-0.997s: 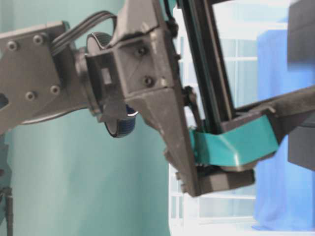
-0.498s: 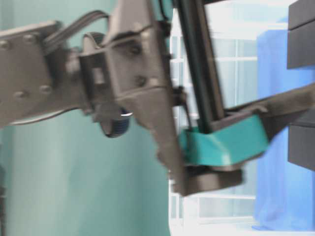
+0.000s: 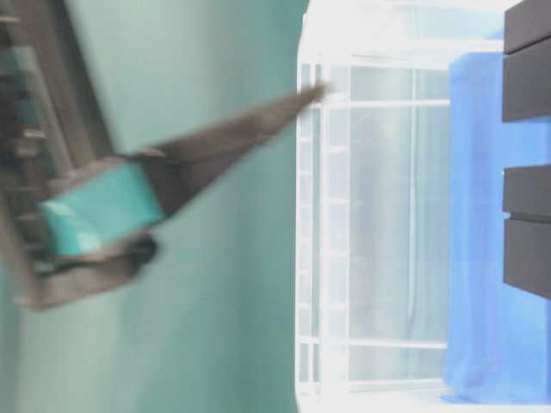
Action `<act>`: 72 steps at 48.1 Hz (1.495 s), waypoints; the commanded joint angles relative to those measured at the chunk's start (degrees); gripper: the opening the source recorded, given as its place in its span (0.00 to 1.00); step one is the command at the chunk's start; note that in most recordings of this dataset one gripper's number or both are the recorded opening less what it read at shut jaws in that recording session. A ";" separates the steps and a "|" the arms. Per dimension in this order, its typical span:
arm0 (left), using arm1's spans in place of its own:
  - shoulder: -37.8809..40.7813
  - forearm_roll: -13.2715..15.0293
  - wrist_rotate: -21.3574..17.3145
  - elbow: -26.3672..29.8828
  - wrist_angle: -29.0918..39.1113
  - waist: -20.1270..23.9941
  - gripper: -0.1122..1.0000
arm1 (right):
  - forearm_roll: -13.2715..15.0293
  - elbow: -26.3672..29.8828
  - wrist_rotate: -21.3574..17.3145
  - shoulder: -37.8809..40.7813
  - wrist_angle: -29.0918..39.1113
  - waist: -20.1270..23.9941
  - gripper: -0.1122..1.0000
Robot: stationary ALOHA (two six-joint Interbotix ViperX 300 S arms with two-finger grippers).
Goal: Take the box out of the case with the left arm.
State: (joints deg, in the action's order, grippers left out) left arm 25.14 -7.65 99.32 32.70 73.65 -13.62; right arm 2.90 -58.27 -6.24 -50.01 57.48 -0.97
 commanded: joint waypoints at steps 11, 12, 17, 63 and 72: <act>-1.49 -0.18 -0.53 3.08 3.16 0.18 0.92 | 0.00 1.49 -0.18 0.44 0.00 -0.09 0.10; -1.49 -0.18 -0.53 3.08 3.16 0.18 0.92 | 0.00 1.49 -0.18 0.44 0.00 -0.09 0.10; -1.67 -0.26 -0.53 2.81 3.52 -0.26 0.92 | 0.00 1.49 -0.18 0.44 0.00 -0.09 0.10; -40.34 -0.88 10.55 -46.32 2.72 -13.18 0.92 | 0.00 1.58 -0.18 0.35 0.26 -0.09 0.10; -46.14 -1.23 11.69 -53.09 2.64 -14.85 0.92 | 0.00 1.67 -0.18 0.35 1.76 -0.09 0.10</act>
State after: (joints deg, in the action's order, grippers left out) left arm -18.19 -8.53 111.09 -18.98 76.46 -27.95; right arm 2.99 -58.18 -6.24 -50.01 58.62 -0.97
